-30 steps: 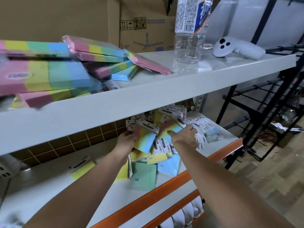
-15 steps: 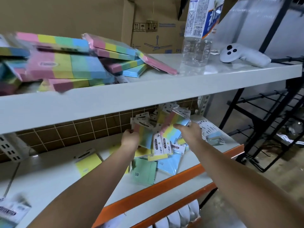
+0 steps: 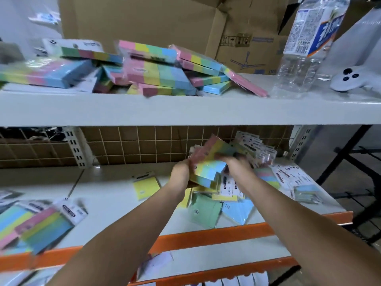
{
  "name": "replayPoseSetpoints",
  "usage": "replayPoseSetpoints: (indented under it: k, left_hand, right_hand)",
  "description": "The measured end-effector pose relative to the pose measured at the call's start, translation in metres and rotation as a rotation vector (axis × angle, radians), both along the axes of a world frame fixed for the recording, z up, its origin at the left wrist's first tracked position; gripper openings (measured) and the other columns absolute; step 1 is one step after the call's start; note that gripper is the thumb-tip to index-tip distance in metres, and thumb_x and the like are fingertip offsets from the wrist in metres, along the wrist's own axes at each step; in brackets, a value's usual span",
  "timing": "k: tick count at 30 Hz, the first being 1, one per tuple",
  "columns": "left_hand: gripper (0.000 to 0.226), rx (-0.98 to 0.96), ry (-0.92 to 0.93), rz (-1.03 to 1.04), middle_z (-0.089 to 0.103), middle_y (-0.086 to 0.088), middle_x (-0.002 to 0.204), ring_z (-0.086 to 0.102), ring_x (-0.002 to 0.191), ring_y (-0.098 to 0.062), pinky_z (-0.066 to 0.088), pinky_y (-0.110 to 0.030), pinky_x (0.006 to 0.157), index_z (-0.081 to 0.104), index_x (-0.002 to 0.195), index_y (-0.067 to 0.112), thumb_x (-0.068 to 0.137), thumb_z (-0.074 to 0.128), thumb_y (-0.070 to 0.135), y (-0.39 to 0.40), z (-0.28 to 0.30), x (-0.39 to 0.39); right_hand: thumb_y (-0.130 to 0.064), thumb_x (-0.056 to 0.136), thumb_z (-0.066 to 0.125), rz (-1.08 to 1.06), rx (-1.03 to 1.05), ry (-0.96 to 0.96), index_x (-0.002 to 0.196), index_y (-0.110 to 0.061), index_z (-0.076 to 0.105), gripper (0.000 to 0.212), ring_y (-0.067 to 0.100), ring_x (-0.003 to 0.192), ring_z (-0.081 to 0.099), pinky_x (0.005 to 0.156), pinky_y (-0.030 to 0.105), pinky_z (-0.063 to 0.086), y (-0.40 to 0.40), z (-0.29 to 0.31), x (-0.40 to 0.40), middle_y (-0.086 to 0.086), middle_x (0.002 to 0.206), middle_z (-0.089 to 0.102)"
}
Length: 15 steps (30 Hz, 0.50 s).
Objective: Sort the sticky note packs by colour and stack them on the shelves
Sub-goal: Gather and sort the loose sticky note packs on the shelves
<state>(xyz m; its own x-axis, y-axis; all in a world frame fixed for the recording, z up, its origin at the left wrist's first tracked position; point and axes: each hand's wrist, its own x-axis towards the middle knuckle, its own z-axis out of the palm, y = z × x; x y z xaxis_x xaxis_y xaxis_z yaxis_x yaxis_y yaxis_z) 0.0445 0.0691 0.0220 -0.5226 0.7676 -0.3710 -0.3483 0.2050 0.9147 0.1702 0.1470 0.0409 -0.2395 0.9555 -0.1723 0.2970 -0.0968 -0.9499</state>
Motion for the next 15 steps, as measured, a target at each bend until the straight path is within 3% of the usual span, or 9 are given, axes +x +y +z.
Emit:
replayPoseSetpoints:
  k: [1,3,6,9,13,15]
  left_hand:
    - [0.022,0.006,-0.016,0.019,0.072,-0.012,0.086,0.068,0.073,-0.026,0.059,-0.038,0.072,0.069,0.092,0.012,0.094,0.051,0.025,-0.006,0.0,-0.004]
    - [0.023,-0.002,-0.011,0.072,0.07,-0.018,0.095,0.068,0.08,-0.031,0.06,-0.04,0.071,0.067,0.098,0.006,0.091,0.056,0.024,-0.018,0.0,-0.015]
    - [0.02,0.01,-0.018,0.176,0.064,-0.015,0.091,0.065,0.073,-0.027,0.059,-0.034,0.059,0.06,0.105,0.002,0.093,0.056,0.018,-0.046,-0.002,-0.034]
    - [0.009,0.007,-0.007,0.26,0.06,-0.014,0.094,0.062,0.07,-0.022,0.056,-0.03,0.056,0.055,0.091,0.008,0.095,0.052,0.016,-0.076,-0.008,-0.057]
    - [0.01,-0.032,0.017,0.368,0.055,-0.013,0.098,0.059,0.082,-0.024,0.055,-0.032,0.063,0.051,0.101,0.006,0.094,0.052,0.014,-0.119,-0.016,-0.095]
    - [0.005,-0.051,0.02,0.416,0.053,-0.01,0.093,0.054,0.088,-0.026,0.054,-0.031,0.065,0.05,0.095,0.009,0.092,0.054,0.011,-0.142,-0.015,-0.115]
  right_hand:
    - [-0.036,0.079,0.074,0.027,-0.011,-0.006,0.084,-0.015,0.063,0.025,0.025,0.076,0.056,0.071,0.041,0.051,-0.004,-0.001,-0.009,0.008,0.082,0.06]
    - [-0.032,0.082,0.072,0.076,-0.039,0.001,0.09,-0.014,0.064,0.022,0.023,0.08,0.056,0.078,0.038,0.048,-0.009,-0.007,-0.027,0.007,0.089,0.06]
    - [-0.028,0.087,0.068,0.163,-0.067,0.019,0.1,-0.013,0.063,0.021,0.016,0.072,0.054,0.075,0.032,0.043,-0.024,-0.017,-0.059,0.007,0.093,0.059]
    - [-0.031,0.082,0.072,0.213,-0.027,-0.001,0.106,-0.011,0.064,0.032,0.019,0.073,0.061,0.068,0.029,0.047,-0.045,-0.027,-0.094,0.007,0.092,0.066]
    - [-0.022,0.082,0.071,0.298,-0.082,0.055,0.105,-0.012,0.066,0.026,0.02,0.08,0.066,0.06,0.024,0.046,-0.08,-0.037,-0.138,0.005,0.095,0.07]
    - [-0.02,0.084,0.07,0.331,-0.14,0.09,0.108,-0.013,0.063,0.026,0.019,0.081,0.066,0.056,0.023,0.046,-0.101,-0.039,-0.16,0.006,0.099,0.069]
